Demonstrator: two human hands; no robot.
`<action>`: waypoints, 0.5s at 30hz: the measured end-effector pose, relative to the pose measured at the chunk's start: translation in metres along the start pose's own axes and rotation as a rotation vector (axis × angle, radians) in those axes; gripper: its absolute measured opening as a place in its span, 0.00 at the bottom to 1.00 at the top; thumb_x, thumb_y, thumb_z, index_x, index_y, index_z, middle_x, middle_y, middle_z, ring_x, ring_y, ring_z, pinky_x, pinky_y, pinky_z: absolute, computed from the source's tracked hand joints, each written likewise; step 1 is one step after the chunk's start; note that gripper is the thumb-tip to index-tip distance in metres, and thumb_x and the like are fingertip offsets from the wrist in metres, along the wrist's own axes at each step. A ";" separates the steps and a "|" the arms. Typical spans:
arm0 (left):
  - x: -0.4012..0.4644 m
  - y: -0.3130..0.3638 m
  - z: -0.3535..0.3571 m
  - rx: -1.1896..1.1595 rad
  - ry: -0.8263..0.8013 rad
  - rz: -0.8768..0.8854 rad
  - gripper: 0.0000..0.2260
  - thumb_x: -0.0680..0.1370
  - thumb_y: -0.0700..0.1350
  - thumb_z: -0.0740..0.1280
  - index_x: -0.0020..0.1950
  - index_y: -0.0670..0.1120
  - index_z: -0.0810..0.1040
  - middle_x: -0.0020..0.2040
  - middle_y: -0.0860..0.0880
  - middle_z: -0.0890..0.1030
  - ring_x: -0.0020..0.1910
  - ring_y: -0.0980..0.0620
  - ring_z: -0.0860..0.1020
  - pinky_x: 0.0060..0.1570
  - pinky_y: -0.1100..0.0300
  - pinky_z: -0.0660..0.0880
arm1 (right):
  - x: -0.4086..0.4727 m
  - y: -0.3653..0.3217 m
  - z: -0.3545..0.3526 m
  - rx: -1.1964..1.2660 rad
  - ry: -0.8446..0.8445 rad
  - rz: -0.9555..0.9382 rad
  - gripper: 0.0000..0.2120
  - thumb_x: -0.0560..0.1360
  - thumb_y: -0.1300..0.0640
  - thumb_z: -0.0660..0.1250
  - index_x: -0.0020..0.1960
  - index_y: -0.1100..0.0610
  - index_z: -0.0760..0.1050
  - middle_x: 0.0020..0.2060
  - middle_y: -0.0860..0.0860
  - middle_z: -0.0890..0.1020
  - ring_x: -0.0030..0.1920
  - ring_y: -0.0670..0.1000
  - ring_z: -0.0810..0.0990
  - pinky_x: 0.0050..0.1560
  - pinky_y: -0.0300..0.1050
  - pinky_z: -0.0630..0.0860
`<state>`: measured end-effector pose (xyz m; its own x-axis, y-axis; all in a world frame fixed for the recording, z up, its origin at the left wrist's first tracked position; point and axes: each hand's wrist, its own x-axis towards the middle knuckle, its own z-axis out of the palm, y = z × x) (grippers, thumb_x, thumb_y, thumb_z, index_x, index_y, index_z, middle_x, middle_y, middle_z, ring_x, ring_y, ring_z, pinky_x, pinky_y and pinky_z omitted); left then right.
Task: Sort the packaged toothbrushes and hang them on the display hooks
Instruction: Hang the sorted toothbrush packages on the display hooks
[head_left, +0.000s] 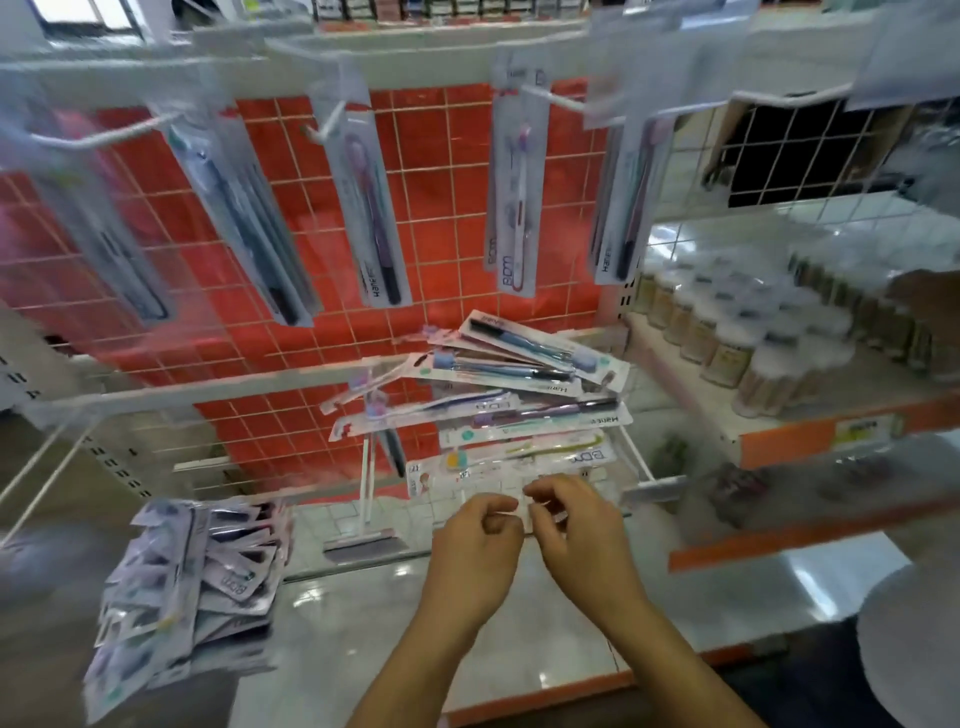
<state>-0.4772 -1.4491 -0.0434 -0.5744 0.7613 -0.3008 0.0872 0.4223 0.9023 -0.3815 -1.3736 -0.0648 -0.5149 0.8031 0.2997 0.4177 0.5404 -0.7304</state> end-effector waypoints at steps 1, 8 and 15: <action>0.004 0.006 0.003 -0.107 0.003 -0.061 0.10 0.78 0.42 0.64 0.58 0.52 0.75 0.54 0.50 0.81 0.54 0.52 0.79 0.60 0.51 0.76 | 0.011 0.003 -0.005 -0.023 0.029 -0.008 0.07 0.74 0.63 0.67 0.51 0.57 0.79 0.44 0.47 0.78 0.44 0.46 0.77 0.47 0.37 0.75; 0.042 0.028 0.032 -0.523 0.130 -0.264 0.21 0.75 0.39 0.64 0.65 0.56 0.66 0.57 0.47 0.77 0.54 0.48 0.77 0.62 0.50 0.74 | 0.091 0.036 -0.027 -0.232 -0.054 0.041 0.13 0.75 0.61 0.64 0.60 0.56 0.76 0.56 0.54 0.79 0.56 0.54 0.75 0.57 0.45 0.71; 0.066 0.031 0.045 -0.598 0.151 -0.334 0.24 0.74 0.41 0.65 0.70 0.45 0.68 0.68 0.43 0.72 0.67 0.43 0.70 0.67 0.49 0.67 | 0.127 0.042 -0.014 -0.352 -0.270 -0.043 0.08 0.75 0.55 0.63 0.53 0.51 0.77 0.49 0.52 0.82 0.52 0.54 0.78 0.50 0.51 0.77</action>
<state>-0.4753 -1.3635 -0.0490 -0.6031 0.5427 -0.5845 -0.5514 0.2458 0.7972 -0.4190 -1.2449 -0.0487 -0.6952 0.7088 0.1197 0.5968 0.6619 -0.4536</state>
